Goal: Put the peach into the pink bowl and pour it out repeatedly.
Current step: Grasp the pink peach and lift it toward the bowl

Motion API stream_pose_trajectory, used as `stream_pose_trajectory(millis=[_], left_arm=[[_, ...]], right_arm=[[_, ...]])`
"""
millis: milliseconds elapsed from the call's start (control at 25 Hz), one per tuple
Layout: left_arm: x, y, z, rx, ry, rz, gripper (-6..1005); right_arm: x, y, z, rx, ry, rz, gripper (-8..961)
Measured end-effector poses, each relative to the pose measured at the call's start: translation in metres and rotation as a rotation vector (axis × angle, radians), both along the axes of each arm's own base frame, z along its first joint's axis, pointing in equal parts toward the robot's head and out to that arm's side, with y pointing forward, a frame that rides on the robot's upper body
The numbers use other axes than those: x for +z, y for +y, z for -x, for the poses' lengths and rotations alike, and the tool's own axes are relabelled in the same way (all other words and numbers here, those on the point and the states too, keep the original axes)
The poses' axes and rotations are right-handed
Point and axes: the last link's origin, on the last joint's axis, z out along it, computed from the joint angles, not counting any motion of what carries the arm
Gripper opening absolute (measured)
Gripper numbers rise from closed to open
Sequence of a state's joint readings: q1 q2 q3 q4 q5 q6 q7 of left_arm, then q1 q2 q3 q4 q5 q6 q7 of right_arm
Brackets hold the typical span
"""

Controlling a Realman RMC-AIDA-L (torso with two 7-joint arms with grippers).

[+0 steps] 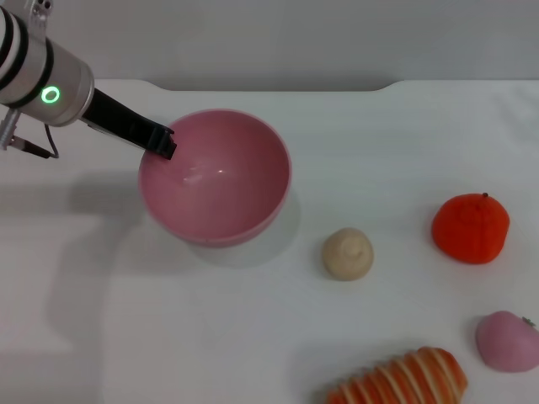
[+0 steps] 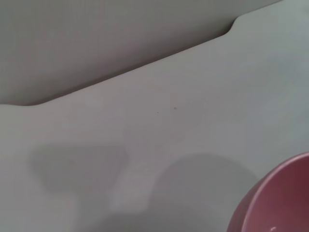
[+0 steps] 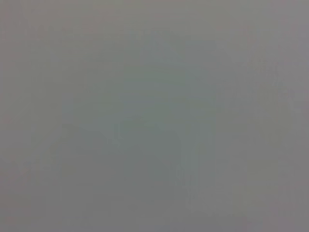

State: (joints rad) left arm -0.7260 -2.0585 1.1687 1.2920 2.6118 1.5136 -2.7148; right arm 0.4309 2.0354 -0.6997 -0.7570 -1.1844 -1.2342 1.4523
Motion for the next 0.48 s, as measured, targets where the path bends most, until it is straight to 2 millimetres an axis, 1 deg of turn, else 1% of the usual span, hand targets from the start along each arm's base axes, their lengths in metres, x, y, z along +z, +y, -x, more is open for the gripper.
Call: stream_pose_trajectory(millis=[360, 400, 440, 480], left_arm=[[-0.002, -0.001, -0.002, -0.007, -0.008, 0.006, 43], [-0.002, 0.0, -0.002, -0.007, -0.009, 0.006, 43], [-0.002, 0.0, -0.003, -0.008, -0.009, 0.005, 43], [-0.002, 0.0, -0.003, -0.008, -0.009, 0.005, 43]], right_arm=[[0.059, -0.03, 0.056, 0.278, -0.019, 0.044, 499], [0.072, -0.037, 0.066, 0.312, -0.042, 0.038, 498], [0.072, -0.037, 0.066, 0.312, -0.042, 0.038, 498], [0.077, -0.039, 0.071, 0.321, -0.058, 0.035, 498]])
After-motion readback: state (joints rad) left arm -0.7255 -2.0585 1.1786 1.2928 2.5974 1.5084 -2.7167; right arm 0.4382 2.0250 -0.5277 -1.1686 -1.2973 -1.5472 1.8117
